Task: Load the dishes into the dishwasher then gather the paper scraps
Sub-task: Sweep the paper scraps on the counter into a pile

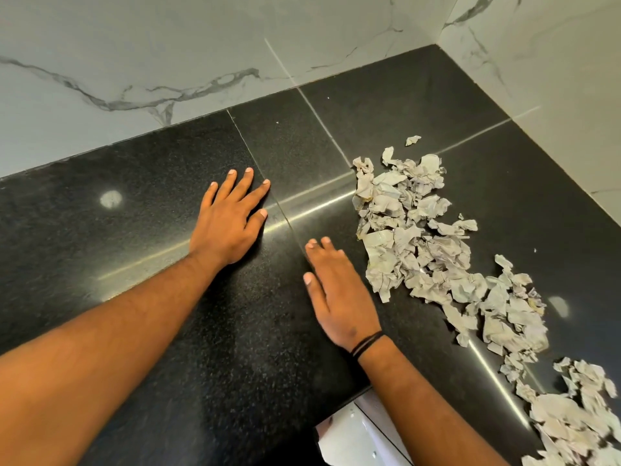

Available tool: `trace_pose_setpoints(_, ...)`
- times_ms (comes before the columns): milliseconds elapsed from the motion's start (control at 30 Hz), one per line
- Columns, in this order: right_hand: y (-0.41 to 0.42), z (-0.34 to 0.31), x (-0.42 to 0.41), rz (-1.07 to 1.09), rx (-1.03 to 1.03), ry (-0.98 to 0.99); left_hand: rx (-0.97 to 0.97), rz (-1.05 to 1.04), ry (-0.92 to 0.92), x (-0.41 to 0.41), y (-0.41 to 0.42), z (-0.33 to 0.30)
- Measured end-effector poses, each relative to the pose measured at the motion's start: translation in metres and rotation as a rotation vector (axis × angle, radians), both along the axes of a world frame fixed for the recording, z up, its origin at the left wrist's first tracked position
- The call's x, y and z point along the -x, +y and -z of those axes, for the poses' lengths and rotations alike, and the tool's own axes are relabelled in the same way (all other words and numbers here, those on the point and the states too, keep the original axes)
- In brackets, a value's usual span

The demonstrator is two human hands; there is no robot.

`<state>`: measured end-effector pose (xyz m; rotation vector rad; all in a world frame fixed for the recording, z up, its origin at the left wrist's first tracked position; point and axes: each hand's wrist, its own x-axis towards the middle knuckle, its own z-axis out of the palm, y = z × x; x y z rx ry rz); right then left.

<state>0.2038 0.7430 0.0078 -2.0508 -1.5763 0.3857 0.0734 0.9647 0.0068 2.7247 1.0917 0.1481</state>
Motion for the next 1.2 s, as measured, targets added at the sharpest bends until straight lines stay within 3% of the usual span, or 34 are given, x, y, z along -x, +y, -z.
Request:
trace_pose_setpoints(233, -0.012, -0.006, -0.031, 0.230, -0.074, 0.050, 0.006, 0.004, -0.010, 0.000, -0.001, 0.000)
trace_pose_setpoints(500, -0.009, 0.004, -0.027, 0.187, -0.042, -0.160, -0.003, -0.012, -0.014, 0.000, -0.003, -0.005)
trace_pose_setpoints(700, -0.006, 0.006, -0.026, 0.202, -0.045, -0.191, 0.010, -0.128, -0.063, -0.046, -0.002, -0.024)
trace_pose_setpoints(867, -0.007, 0.006, -0.028, 0.179, -0.047, -0.191, 0.046, 0.072, -0.048, -0.115, -0.013, -0.016)
trace_pose_setpoints(1000, -0.007, 0.005, -0.028, 0.166, -0.011, -0.219, 0.030, 0.033, -0.045, -0.129, -0.023, -0.003)
trace_pose_setpoints(1200, 0.030, -0.029, -0.039, 0.113, -0.113, -0.313, 0.030, 0.032, -0.049, -0.129, -0.023, -0.004)
